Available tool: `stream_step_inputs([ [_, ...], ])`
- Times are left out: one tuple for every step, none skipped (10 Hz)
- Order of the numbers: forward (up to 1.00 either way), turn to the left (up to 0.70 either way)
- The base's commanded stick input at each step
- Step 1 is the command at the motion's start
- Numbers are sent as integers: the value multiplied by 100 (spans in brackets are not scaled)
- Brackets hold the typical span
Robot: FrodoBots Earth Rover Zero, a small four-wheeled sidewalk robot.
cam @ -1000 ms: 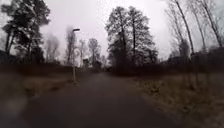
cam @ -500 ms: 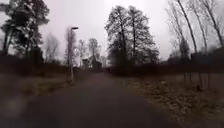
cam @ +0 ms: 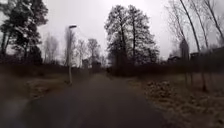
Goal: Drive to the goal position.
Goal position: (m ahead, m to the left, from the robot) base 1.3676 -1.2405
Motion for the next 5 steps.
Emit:
stream_step_inputs([
  [70, 0],
  [70, 0],
  [70, 0],
  [70, 0],
  [70, 0],
])
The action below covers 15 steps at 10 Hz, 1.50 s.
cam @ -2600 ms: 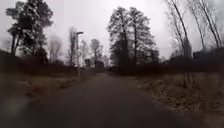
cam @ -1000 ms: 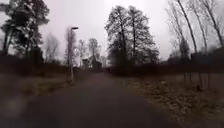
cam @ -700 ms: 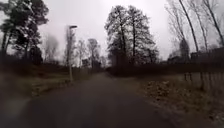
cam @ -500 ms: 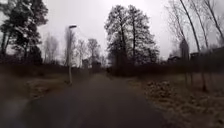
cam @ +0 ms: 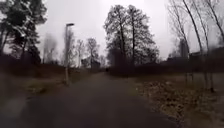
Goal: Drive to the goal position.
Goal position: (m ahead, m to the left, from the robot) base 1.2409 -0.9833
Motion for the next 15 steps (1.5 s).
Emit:
stream_step_inputs([
  [70, 0],
  [70, 0],
  [70, 0],
  [70, 0],
  [70, 0],
  [70, 5],
  [70, 18],
  [70, 30],
  [70, 27],
  [70, 18],
  [70, 8],
  [70, 0],
  [70, 0],
  [70, 0],
  [70, 0],
])
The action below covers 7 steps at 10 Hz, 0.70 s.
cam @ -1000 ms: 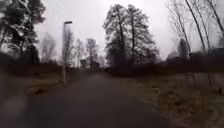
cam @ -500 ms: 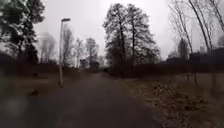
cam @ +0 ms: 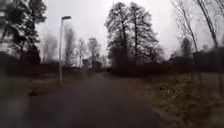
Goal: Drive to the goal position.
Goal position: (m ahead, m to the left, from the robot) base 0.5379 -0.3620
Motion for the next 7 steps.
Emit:
stream_step_inputs([
  [70, 0],
  [70, 0],
  [70, 0],
  [70, 0],
  [70, 0],
  [70, 0],
  [70, 0],
])
